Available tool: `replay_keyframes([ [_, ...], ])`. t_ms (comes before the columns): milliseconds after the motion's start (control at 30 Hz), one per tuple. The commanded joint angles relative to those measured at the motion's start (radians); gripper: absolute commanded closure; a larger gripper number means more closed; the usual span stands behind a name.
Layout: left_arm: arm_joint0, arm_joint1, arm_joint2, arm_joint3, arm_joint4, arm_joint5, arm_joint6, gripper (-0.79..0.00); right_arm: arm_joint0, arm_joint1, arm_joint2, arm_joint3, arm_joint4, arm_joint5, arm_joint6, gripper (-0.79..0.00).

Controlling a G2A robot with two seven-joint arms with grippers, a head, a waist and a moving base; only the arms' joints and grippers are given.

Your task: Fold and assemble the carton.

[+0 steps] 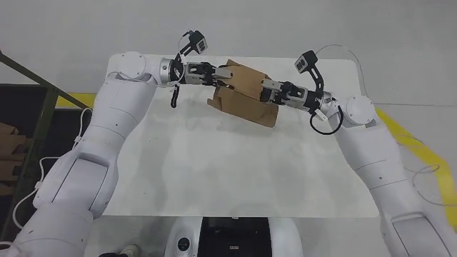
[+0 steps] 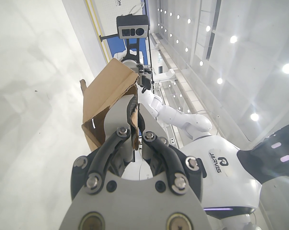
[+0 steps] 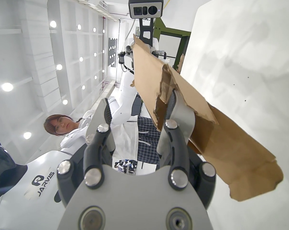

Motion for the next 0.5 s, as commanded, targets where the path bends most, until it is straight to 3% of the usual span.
replay_keyframes([
  [0,0.001,-0.002,0.003,-0.001,0.001,0.000,0.000,0.000,0.002,-0.002,-0.003,0.005,0.011,0.000,0.002,-0.388],
  [200,0.002,-0.007,0.010,0.003,-0.002,0.003,-0.003,0.000,0.011,-0.008,-0.006,0.015,0.017,-0.004,0.002,-0.366],
  [467,0.001,-0.011,0.011,0.007,-0.009,0.005,-0.005,0.000,0.015,-0.013,-0.009,0.020,0.018,-0.005,0.000,-0.215],
])
